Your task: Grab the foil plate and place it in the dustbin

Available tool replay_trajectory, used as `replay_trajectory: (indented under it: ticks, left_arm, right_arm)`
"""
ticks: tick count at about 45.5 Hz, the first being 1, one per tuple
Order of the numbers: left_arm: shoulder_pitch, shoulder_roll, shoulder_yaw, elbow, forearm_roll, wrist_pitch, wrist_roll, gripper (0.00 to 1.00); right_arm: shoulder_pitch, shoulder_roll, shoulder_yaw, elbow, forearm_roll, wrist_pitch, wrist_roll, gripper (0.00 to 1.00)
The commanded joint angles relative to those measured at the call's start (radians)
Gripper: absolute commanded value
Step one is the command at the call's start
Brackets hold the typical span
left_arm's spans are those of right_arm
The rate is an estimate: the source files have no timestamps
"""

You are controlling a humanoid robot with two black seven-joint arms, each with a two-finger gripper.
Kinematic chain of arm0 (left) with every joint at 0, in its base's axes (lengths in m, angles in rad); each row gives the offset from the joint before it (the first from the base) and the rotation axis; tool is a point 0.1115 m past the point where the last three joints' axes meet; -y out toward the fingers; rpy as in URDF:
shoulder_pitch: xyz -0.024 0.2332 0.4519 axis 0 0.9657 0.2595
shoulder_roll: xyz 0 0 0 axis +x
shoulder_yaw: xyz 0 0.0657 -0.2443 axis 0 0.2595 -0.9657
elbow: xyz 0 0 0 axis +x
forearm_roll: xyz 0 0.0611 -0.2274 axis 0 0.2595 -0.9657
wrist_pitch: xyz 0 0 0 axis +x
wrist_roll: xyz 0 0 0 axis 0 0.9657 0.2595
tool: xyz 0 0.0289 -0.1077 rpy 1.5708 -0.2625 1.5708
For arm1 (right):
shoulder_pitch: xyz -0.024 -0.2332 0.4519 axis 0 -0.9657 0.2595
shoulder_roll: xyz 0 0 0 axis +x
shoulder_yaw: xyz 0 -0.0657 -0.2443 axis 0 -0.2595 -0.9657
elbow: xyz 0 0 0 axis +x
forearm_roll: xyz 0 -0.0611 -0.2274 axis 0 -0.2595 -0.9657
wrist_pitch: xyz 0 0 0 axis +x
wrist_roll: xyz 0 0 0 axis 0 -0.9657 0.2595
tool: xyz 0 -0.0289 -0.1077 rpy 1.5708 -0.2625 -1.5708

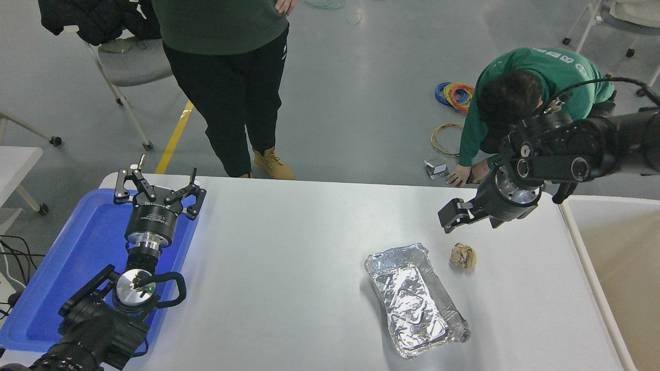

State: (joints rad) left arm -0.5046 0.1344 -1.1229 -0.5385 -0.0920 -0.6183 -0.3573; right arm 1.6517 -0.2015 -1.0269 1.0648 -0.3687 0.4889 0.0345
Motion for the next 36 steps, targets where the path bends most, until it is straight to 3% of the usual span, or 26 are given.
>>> replay_trajectory:
  ticks: [1,28,36]
  left_arm:
    - [0.0,0.001,0.0,0.0,0.0,0.0,0.0,1.0]
    - [0.0,-0.001,0.0,0.0,0.0,0.0,0.0,1.0]
    - [0.0,0.001,0.0,0.0,0.0,0.0,0.0,1.0]
  right_arm:
    - [-0.124,0.036,0.031,-0.074,-0.003,-0.015,0.002,0.99]
    - [-0.382,0.102,0.103,-0.25,-0.041,-0.065,0.005,0.96]
    - [-0.423,0.128,0.103,-0.308,-0.041,-0.069,0.021,0.9]
